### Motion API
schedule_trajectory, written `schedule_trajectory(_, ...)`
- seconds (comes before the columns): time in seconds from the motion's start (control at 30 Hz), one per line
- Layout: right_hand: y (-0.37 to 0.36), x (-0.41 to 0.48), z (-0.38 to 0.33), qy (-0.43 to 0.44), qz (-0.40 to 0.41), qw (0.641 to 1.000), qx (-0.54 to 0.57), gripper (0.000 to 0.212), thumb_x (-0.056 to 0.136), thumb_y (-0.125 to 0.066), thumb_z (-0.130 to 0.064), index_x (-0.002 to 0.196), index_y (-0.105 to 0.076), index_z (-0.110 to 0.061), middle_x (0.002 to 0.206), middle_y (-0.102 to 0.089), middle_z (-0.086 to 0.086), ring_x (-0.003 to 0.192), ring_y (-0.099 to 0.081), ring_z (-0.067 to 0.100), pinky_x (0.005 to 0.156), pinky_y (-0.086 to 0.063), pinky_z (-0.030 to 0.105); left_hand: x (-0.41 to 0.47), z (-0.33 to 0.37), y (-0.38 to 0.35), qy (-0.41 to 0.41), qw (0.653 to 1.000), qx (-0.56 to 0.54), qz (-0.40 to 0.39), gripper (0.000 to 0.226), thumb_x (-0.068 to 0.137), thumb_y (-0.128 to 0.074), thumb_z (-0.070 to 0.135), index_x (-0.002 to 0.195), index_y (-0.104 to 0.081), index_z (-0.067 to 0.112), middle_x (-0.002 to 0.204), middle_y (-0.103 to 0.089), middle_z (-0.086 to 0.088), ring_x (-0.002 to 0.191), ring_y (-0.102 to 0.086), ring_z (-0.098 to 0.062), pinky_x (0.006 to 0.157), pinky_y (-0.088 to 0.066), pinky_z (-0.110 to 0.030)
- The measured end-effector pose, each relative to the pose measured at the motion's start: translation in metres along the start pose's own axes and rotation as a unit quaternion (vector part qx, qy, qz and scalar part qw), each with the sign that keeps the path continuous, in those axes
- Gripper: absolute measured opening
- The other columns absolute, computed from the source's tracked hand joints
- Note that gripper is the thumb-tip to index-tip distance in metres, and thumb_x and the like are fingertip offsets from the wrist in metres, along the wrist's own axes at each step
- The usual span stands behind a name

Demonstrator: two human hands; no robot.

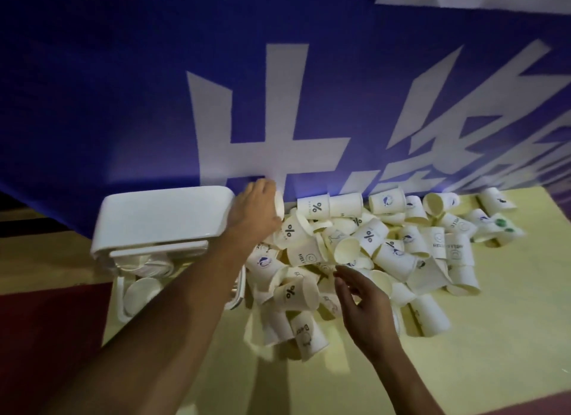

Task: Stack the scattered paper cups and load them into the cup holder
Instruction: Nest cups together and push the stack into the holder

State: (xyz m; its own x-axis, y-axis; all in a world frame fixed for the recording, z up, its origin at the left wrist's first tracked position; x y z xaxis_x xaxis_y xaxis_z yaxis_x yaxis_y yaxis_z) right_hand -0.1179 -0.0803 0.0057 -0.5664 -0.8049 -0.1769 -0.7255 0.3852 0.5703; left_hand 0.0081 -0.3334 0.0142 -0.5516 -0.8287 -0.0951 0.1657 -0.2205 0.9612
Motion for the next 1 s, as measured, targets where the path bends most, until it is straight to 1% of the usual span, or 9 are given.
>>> schedule_trajectory(0.1,0.007,0.025,0.008,0.013,-0.02,1.0,-0.018,0.03,0.1,-0.063,-0.031,0.13,-0.068,-0.028,0.117,-0.068,-0.02,0.102,-0.061,-0.009,0.082,-0.046,0.007,0.012,-0.003,-0.022,0.011,0.999,0.027,-0.021,0.072,0.086,-0.076,0.041,0.144,-0.04,0.018,0.144,-0.051,-0.006,0.126,-0.054,-0.028,0.102,-0.046,-0.039)
schedule_trajectory(0.17,0.004,0.044,0.013,0.025,-0.043,0.998,-0.036,0.035,0.1,-0.063,-0.034,0.134,-0.065,-0.025,0.124,-0.069,-0.012,0.106,-0.063,0.001,0.087,-0.05,0.017,0.013,-0.003,-0.035,0.021,0.998,0.041,-0.031,0.07,0.088,-0.075,0.04,0.144,-0.04,0.017,0.142,-0.052,-0.007,0.124,-0.055,-0.028,0.101,-0.046,-0.039)
schedule_trajectory(0.23,0.0,0.062,0.014,0.021,-0.063,0.997,-0.045,0.04,0.099,-0.063,-0.039,0.137,-0.062,-0.026,0.128,-0.068,-0.011,0.113,-0.062,0.007,0.091,-0.054,0.028,0.015,-0.005,-0.042,0.031,0.998,0.054,-0.029,0.069,0.088,-0.075,0.039,0.143,-0.041,0.017,0.137,-0.052,-0.009,0.121,-0.056,-0.029,0.098,-0.047,-0.038)
schedule_trajectory(0.37,-0.012,0.101,0.0,0.043,-0.092,0.992,-0.079,0.051,0.096,-0.066,-0.047,0.139,-0.059,-0.02,0.132,-0.066,-0.002,0.12,-0.059,0.015,0.098,-0.051,0.035,0.019,-0.009,-0.045,0.04,0.997,0.061,-0.034,0.066,0.085,-0.078,0.042,0.139,-0.046,0.02,0.131,-0.054,-0.009,0.117,-0.056,-0.028,0.097,-0.048,-0.037)
schedule_trajectory(0.47,-0.028,0.132,-0.013,0.04,-0.124,0.984,-0.122,0.065,0.089,-0.07,-0.054,0.141,-0.056,-0.018,0.132,-0.065,0.006,0.125,-0.055,0.026,0.102,-0.05,0.049,0.019,-0.01,-0.048,0.035,0.997,0.039,-0.059,0.068,0.086,-0.079,0.039,0.141,-0.044,0.022,0.134,-0.058,-0.004,0.119,-0.059,-0.027,0.098,-0.049,-0.037)
schedule_trajectory(0.57,-0.05,0.151,-0.02,0.034,-0.17,0.966,-0.194,0.083,0.081,-0.072,-0.065,0.146,-0.047,-0.022,0.139,-0.06,0.002,0.133,-0.042,0.028,0.108,-0.039,0.05,0.019,-0.009,-0.052,0.025,0.996,0.054,-0.059,0.073,0.089,-0.076,0.037,0.15,-0.037,0.025,0.139,-0.057,-0.004,0.122,-0.059,-0.027,0.1,-0.049,-0.038)
schedule_trajectory(0.67,-0.07,0.158,-0.022,0.046,-0.201,0.947,-0.244,0.094,0.071,-0.077,-0.071,0.145,-0.044,-0.023,0.141,-0.057,0.002,0.135,-0.041,0.027,0.11,-0.031,0.049,0.022,-0.009,-0.056,0.018,0.995,0.075,-0.063,0.072,0.092,-0.071,0.031,0.153,-0.033,0.028,0.141,-0.051,-0.007,0.12,-0.059,-0.029,0.1,-0.05,-0.036)
schedule_trajectory(0.83,-0.093,0.155,-0.008,0.057,-0.237,0.926,-0.289,0.094,0.07,-0.081,-0.066,0.144,-0.039,-0.025,0.143,-0.053,0.001,0.137,-0.041,0.029,0.111,-0.03,0.051,0.026,-0.009,-0.063,0.016,0.996,0.067,-0.064,0.06,0.09,-0.074,0.023,0.139,-0.039,0.025,0.134,-0.058,-0.003,0.113,-0.063,-0.026,0.093,-0.053,-0.035)
schedule_trajectory(1.0,-0.096,0.158,-0.003,0.08,-0.231,0.932,-0.267,0.082,0.077,-0.079,-0.056,0.144,-0.041,-0.028,0.144,-0.054,-0.002,0.134,-0.042,0.025,0.109,-0.032,0.051,0.031,-0.008,-0.065,0.008,0.997,0.048,-0.06,0.069,0.084,-0.082,0.031,0.137,-0.037,0.022,0.135,-0.052,-0.003,0.114,-0.062,-0.025,0.09,-0.052,-0.031)
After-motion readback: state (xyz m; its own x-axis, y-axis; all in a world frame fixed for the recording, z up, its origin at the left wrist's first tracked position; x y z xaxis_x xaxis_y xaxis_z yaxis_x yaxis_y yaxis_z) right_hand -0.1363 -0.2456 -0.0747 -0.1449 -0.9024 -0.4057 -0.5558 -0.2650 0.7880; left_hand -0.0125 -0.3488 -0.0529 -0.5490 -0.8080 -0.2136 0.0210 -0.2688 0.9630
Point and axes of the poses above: each hand's wrist, its own x-axis towards the middle knuckle, its own y-axis out of the back of the hand, z = x × y, the point moved 6 cm from there along x, towards the middle knuckle
